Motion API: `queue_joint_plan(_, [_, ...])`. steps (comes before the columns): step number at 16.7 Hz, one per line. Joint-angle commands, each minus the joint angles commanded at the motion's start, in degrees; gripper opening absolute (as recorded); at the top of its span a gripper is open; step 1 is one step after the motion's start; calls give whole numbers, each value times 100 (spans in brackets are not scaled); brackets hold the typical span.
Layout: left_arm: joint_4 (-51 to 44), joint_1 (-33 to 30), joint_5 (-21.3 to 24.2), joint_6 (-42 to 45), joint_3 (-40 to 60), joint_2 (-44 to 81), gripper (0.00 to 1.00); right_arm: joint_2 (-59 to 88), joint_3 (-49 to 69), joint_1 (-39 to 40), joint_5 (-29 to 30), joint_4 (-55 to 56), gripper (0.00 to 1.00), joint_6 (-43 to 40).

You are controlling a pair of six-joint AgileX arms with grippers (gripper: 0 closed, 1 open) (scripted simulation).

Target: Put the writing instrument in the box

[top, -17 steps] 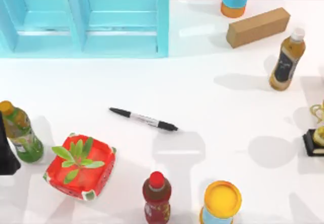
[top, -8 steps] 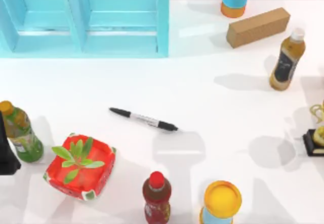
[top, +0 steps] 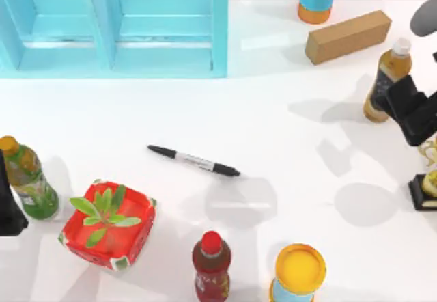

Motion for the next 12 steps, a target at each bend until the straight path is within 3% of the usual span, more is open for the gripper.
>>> queue_joint_plan(7, [0, 0, 0, 0, 0, 0, 100, 3658, 3918, 833, -587, -1828, 100, -752])
queue_joint_plan(12, [0, 0, 0, 0, 0, 0, 100, 5868, 6096, 1296, -934, -3011, 100, -1125])
